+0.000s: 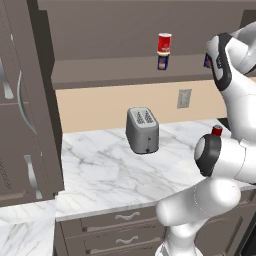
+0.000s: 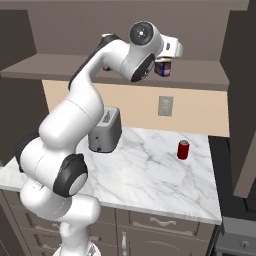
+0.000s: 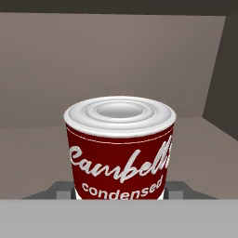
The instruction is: Stack two cans on top of the other two cans in the cabinet.
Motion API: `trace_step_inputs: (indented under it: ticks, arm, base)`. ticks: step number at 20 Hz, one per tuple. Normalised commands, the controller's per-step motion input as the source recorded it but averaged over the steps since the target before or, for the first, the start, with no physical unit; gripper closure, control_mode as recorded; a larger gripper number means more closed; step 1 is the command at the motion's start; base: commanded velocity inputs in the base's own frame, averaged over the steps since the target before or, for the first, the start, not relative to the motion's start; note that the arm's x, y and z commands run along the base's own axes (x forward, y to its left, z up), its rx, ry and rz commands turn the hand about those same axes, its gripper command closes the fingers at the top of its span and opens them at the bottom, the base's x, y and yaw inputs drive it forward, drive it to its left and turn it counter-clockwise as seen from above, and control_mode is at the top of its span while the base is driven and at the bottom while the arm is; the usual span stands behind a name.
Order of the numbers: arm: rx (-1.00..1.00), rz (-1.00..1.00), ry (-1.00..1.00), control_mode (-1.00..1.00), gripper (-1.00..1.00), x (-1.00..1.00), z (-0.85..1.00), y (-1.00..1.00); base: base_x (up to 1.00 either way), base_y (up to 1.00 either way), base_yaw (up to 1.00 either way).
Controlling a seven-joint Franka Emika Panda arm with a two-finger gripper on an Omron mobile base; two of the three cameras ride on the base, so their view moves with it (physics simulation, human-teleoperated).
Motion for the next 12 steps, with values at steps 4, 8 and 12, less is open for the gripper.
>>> trace_step_inputs:
  ticks: [4,8,12]
  arm:
    - [0.00,0.00,-0.01,-1.00,1.00,0.12,-0.05,0.00]
    - [0.00,0.00,0.00,-1.00,1.00,0.22,-0.02,-0.02]
    - [0.00,0.01,0.00,-1.00,1.00,0.26,0.00,-0.08]
  base:
    - [0.00,0.00,0.00]
    - [0.00,0.00,0.00]
    - [0.00,0.00,0.00]
